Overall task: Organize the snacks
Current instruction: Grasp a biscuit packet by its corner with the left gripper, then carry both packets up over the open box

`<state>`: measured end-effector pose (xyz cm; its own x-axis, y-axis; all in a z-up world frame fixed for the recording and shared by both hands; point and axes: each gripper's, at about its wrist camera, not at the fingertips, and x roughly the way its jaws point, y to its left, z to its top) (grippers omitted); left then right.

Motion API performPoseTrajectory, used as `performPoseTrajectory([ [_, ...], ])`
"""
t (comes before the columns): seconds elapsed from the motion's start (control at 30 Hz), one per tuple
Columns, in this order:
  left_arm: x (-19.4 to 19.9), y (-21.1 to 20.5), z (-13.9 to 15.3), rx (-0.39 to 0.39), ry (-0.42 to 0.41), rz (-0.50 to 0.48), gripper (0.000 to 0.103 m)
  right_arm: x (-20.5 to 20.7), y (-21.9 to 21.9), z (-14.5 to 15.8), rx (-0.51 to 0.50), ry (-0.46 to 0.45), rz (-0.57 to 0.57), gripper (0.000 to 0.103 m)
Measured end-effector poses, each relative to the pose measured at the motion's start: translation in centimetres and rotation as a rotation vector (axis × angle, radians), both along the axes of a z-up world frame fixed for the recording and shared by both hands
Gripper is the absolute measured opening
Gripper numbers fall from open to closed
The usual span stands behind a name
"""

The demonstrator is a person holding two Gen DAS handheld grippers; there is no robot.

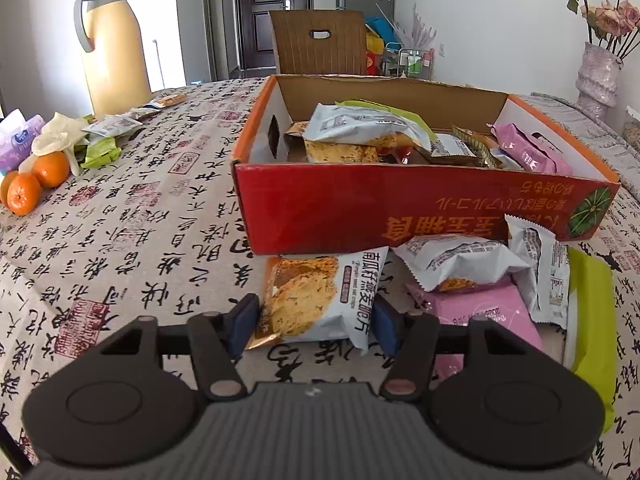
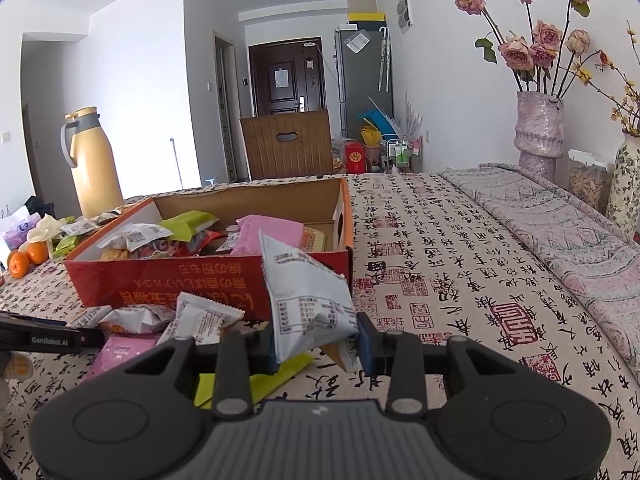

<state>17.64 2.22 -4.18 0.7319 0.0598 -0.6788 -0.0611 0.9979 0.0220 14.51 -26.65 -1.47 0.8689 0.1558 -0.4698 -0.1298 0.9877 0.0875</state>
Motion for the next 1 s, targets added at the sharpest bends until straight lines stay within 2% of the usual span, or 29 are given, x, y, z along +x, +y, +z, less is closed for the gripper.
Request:
performPoseTrajectory([
  [0.07,-0.2,0.1,0.1,0.0,-0.003,0.003,0.056,-0.1,0.1,0.1,0.0,-0.003,0.002,0.035],
  [0.17,-0.6,0.1,0.3,0.005,-0.015,0.006,0.047,-0.4,0.1,0.2,-0.001,-0.006,0.004,0.035],
  [0.33,-0.9,0.4,0.4,0.008,-0.018,0.01,0.025,-0.7,0.3,0.3,-0.001,-0.009,0.008,0.035],
  [0.73,-2.2,0.6,1.5,-0.001,-0.072,0.004,0.015,-1.1,0.6,0.4,-0.003,-0.011,0.016,0.035],
  [1.0,-3.2,0.4,2.2,-0.002,-0.106,-0.008,0.014,-1.5,0.9,0.6,-0.004,-0.016,0.02,0.035],
])
